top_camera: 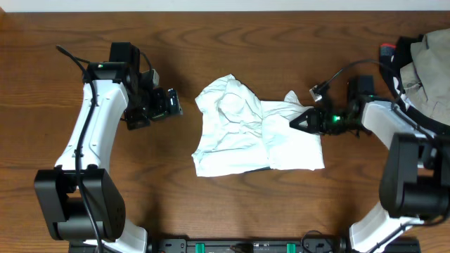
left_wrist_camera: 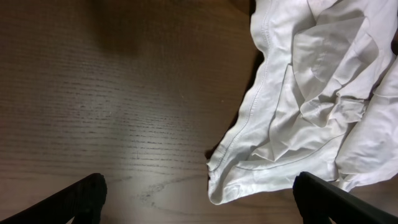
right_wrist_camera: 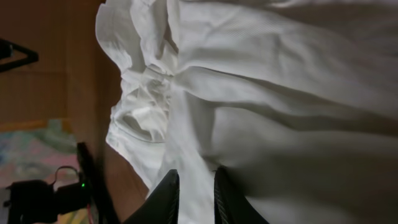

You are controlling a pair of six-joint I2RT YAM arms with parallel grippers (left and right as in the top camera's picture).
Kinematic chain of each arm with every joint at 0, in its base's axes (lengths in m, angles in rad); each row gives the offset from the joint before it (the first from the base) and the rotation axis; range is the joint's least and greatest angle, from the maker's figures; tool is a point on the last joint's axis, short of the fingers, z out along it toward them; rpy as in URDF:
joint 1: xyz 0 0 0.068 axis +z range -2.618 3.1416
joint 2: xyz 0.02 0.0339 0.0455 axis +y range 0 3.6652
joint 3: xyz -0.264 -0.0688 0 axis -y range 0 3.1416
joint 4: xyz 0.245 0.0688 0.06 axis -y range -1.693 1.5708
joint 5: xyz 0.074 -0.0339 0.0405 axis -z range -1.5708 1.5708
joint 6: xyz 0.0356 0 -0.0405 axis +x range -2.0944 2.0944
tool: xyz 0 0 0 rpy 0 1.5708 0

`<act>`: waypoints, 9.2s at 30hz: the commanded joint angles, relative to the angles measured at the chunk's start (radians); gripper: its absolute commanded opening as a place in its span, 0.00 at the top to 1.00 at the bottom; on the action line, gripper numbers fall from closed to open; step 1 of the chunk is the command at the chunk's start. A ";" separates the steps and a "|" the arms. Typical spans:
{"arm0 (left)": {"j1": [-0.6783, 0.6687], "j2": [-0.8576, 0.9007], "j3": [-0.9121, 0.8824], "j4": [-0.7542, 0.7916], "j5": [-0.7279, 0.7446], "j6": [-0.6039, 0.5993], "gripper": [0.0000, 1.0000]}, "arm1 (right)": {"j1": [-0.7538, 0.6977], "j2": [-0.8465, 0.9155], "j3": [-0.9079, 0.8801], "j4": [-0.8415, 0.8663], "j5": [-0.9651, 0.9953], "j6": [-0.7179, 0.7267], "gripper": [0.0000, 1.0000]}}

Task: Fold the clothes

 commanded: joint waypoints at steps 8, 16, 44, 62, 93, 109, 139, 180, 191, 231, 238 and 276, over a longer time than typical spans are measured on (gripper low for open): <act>0.000 0.007 -0.008 -0.002 -0.012 0.010 0.02 | -0.030 0.210 -0.005 0.023 -0.159 -0.205 0.82; 0.000 0.007 -0.008 -0.003 -0.012 0.010 0.02 | -0.052 0.089 0.014 -0.050 -0.163 -0.164 0.82; 0.000 0.007 -0.008 0.005 -0.012 0.010 0.02 | 0.148 0.008 -0.286 0.274 -0.228 0.001 0.71; 0.000 0.007 -0.008 0.006 -0.012 0.010 0.02 | 0.109 -0.254 -0.216 0.307 -0.166 0.244 0.66; 0.000 0.007 -0.008 0.005 -0.012 0.010 0.02 | 0.000 0.056 -0.201 0.738 -0.253 0.348 0.54; 0.000 0.007 -0.008 0.005 -0.012 0.010 0.02 | -0.029 -0.110 -0.217 0.766 -0.381 0.394 0.47; 0.000 0.007 -0.008 -0.007 -0.011 0.010 0.02 | -0.032 -0.454 -0.228 0.354 -0.221 0.304 0.46; -0.151 0.045 -0.073 0.275 0.192 -0.098 0.02 | -0.029 -0.854 -0.229 -0.278 0.356 0.295 0.01; -0.217 0.052 -0.073 0.437 0.192 -0.227 0.02 | -0.029 -0.854 -0.229 -0.323 0.355 0.296 0.01; -0.352 0.238 -0.073 0.574 -0.013 -0.343 0.44 | -0.029 -0.853 -0.229 -0.347 0.345 0.341 0.01; -0.363 0.249 -0.073 0.577 -0.031 -0.343 0.58 | -0.029 -0.853 -0.229 -0.356 0.345 0.340 0.01; -0.343 0.203 -0.073 0.455 -0.091 -0.290 0.94 | -0.029 -0.853 -0.229 -0.352 0.380 0.336 0.01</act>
